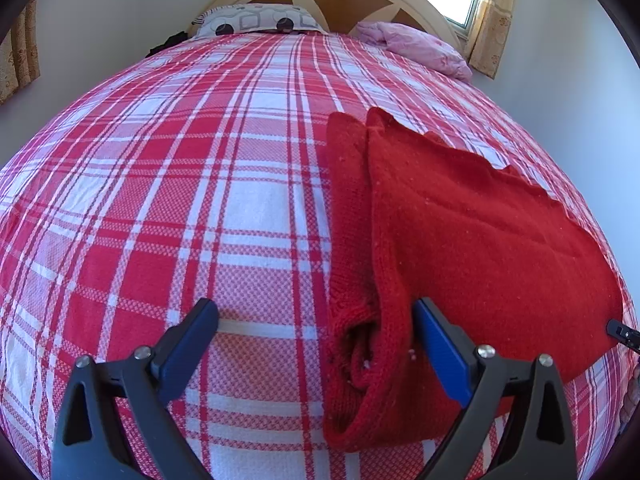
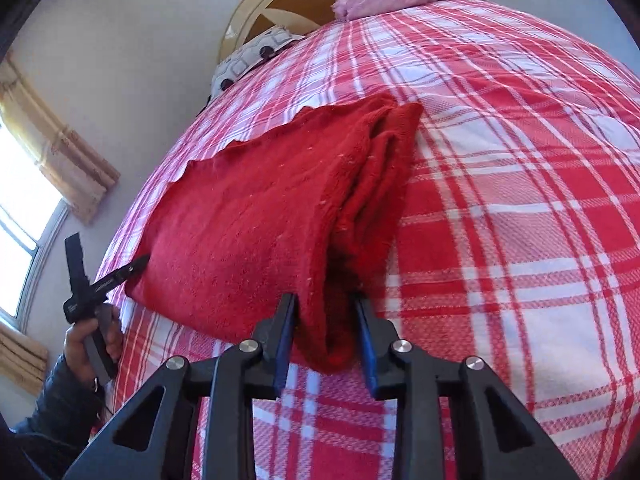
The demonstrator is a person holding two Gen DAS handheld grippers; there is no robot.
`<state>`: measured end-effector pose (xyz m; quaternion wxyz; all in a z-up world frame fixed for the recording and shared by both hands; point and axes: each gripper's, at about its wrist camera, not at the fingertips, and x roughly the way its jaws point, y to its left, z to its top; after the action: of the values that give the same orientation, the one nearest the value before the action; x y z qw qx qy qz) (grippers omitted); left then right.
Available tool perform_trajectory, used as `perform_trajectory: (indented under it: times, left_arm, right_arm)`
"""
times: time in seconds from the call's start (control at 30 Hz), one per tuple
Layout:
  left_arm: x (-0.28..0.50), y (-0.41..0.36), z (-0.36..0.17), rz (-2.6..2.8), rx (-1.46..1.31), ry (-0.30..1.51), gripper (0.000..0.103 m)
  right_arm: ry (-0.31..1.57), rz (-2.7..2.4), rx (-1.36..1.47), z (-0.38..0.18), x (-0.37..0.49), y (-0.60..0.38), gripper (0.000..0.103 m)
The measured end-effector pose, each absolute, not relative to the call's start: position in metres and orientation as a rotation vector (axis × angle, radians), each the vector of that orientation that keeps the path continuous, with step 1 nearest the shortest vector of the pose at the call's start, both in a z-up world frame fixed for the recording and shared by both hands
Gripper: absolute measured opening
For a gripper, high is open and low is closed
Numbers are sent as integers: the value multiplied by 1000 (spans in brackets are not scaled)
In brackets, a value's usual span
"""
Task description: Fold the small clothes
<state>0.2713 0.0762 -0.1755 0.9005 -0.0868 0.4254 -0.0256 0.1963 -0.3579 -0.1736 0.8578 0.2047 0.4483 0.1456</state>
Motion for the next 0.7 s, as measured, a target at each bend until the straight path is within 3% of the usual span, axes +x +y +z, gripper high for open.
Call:
perform_trajectory:
  times: [0.13, 0.2, 0.27, 0.3, 0.7]
  left_arm:
    - [266, 73, -173, -87, -168, 861, 83]
    - [263, 72, -171, -96, -165, 854, 82]
    - [262, 77, -170, -95, -198, 854, 82]
    - [260, 81, -170, -97, -226, 848, 82]
    - [258, 89, -173, -120, -296, 822, 84]
  right_arm:
    - [942, 293, 409, -169, 192, -355, 30]
    - [941, 290, 403, -166, 190, -356, 32]
    - [932, 276, 392, -161, 188, -357, 59]
    - [922, 272, 389, -158, 189, -360, 62]
    - [823, 231, 255, -104, 274, -354, 62]
